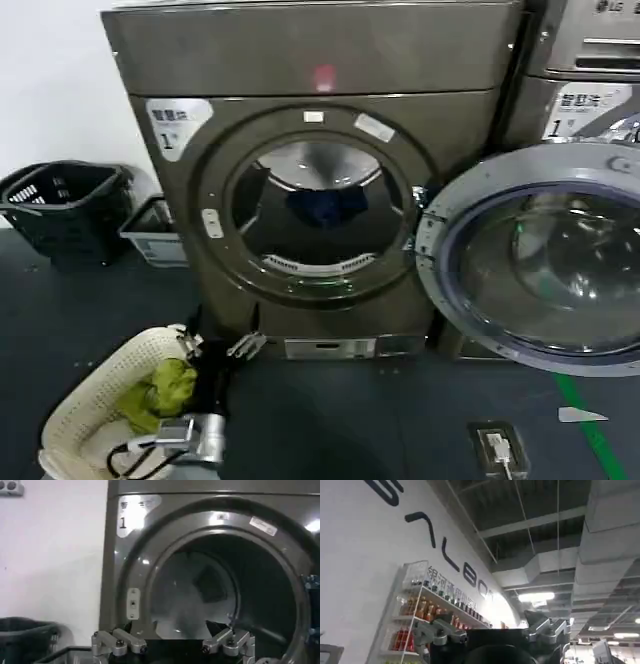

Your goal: Grasp the clothes from the dryer.

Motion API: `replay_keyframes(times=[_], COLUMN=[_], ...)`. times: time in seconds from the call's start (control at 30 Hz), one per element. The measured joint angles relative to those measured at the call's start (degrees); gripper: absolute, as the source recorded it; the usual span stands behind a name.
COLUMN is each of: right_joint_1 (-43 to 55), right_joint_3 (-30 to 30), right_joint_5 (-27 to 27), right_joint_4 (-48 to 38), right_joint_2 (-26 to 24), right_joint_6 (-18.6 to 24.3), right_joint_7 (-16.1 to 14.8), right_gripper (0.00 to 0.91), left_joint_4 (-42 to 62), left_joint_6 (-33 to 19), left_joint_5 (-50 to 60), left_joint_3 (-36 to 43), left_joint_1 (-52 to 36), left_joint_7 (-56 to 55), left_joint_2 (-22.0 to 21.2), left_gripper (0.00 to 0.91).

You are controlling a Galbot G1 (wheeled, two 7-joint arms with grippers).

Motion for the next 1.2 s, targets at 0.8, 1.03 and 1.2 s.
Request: replay_keyframes(times=[0.8, 1.03, 1.2], right_joint_1=[0.0, 0.0, 0.4], right_joint_3=[-0.8, -1.1, -1.3], right_joint_5=[0.0, 0.8, 1.5], right_joint_4=[0.9, 0.8, 1.1], right_joint_2=[0.2, 0.2, 0.1], right_joint_6=[0.3, 1.8, 2.2], right_joint_7=[-0.3, 0.0, -0.3], right_gripper=[0.907, 0.907, 0.907], left_joint_4=[0.1, 0.3, 0.8], left_joint_6=[-0.5, -0.9, -1.0], left_joint_5=[0.3, 0.7, 0.8], left_joint_3=[0.3, 0.5, 0.3], left_joint_1=[0.0, -0.6, -1.2], left_joint_7=[0.6, 1.0, 1.0], left_joint_2=[-0.4, -0.6, -0.5], left_gripper=[0.907, 0.907, 0.907])
